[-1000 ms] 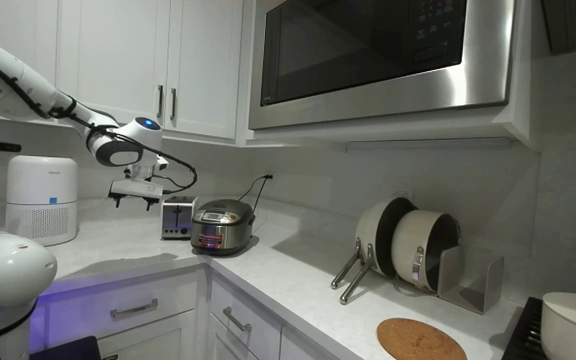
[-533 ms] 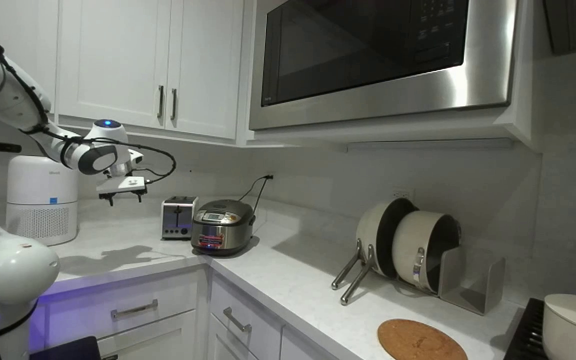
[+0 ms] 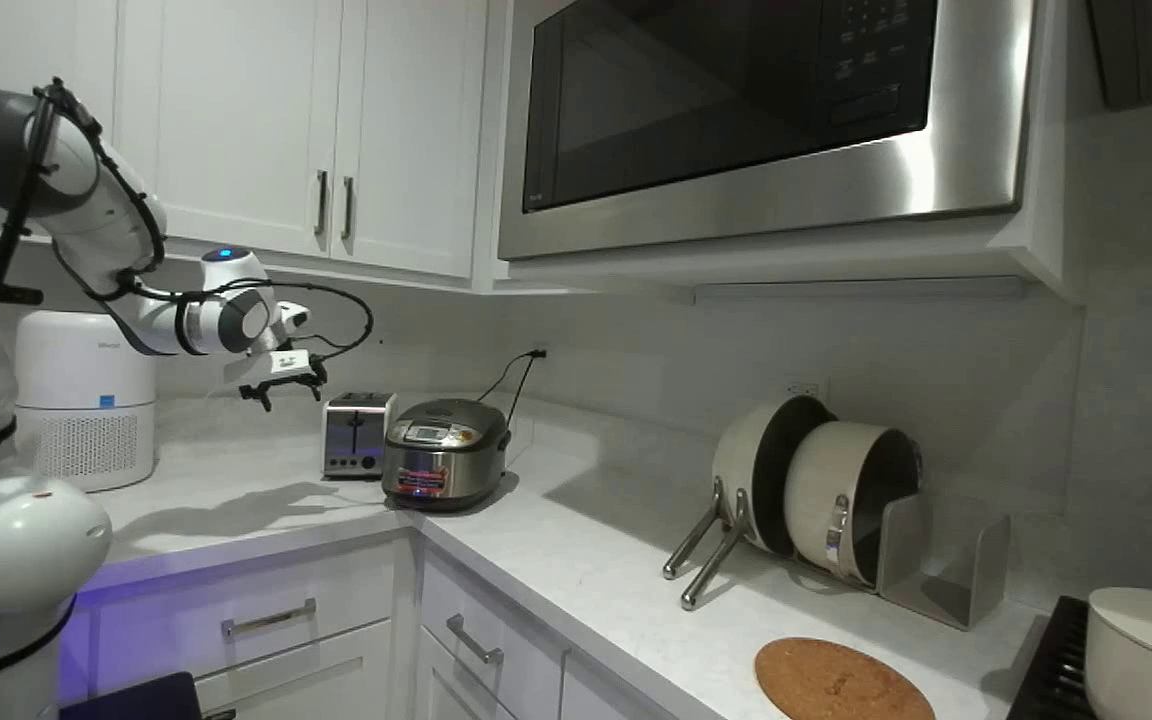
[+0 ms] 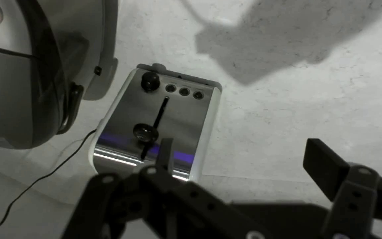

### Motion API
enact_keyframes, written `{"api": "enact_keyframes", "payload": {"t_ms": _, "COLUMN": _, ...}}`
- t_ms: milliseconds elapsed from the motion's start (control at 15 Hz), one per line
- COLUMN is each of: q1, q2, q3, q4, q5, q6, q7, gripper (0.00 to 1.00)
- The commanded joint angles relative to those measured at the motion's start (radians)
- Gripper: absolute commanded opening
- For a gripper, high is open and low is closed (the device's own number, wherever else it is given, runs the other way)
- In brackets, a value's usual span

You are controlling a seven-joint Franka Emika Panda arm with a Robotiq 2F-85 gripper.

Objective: Push the lever on the toaster downwards

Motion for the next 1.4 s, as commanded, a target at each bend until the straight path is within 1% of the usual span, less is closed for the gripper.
{"api": "enact_keyframes", "payload": {"t_ms": 0, "q1": -0.038, "q2": 0.098, "q3": 0.011, "q4": 0.097, "q5": -0.127, "q6": 0.006, "q7": 0.127, "gripper": 1.00}}
{"api": "enact_keyframes", "payload": {"t_ms": 267, "q1": -0.051, "q2": 0.182, "q3": 0.015, "q4": 0.173, "q5": -0.219, "q6": 0.010, "q7": 0.227, "gripper": 1.00}}
{"api": "enact_keyframes", "payload": {"t_ms": 333, "q1": -0.064, "q2": 0.202, "q3": 0.026, "q4": 0.190, "q5": -0.240, "q6": 0.010, "q7": 0.253, "gripper": 1.00}}
{"api": "enact_keyframes", "payload": {"t_ms": 533, "q1": -0.068, "q2": 0.253, "q3": 0.023, "q4": 0.237, "q5": -0.319, "q6": 0.001, "q7": 0.333, "gripper": 1.00}}
{"api": "enact_keyframes", "payload": {"t_ms": 733, "q1": -0.066, "q2": 0.287, "q3": 0.012, "q4": 0.276, "q5": -0.400, "q6": -0.011, "q7": 0.415, "gripper": 1.00}}
{"api": "enact_keyframes", "payload": {"t_ms": 1067, "q1": -0.059, "q2": 0.321, "q3": -0.008, "q4": 0.317, "q5": -0.473, "q6": -0.020, "q7": 0.507, "gripper": 1.00}}
{"api": "enact_keyframes", "payload": {"t_ms": 1133, "q1": -0.058, "q2": 0.325, "q3": -0.011, "q4": 0.323, "q5": -0.488, "q6": -0.021, "q7": 0.523, "gripper": 0.75}}
{"api": "enact_keyframes", "payload": {"t_ms": 1200, "q1": -0.058, "q2": 0.329, "q3": -0.015, "q4": 0.327, "q5": -0.503, "q6": -0.021, "q7": 0.539, "gripper": 0.74}}
{"api": "enact_keyframes", "payload": {"t_ms": 1267, "q1": -0.057, "q2": 0.333, "q3": -0.019, "q4": 0.332, "q5": -0.517, "q6": -0.022, "q7": 0.553, "gripper": 0.68}}
{"api": "enact_keyframes", "payload": {"t_ms": 1333, "q1": -0.056, "q2": 0.335, "q3": -0.023, "q4": 0.335, "q5": -0.530, "q6": -0.024, "q7": 0.568, "gripper": 0.58}}
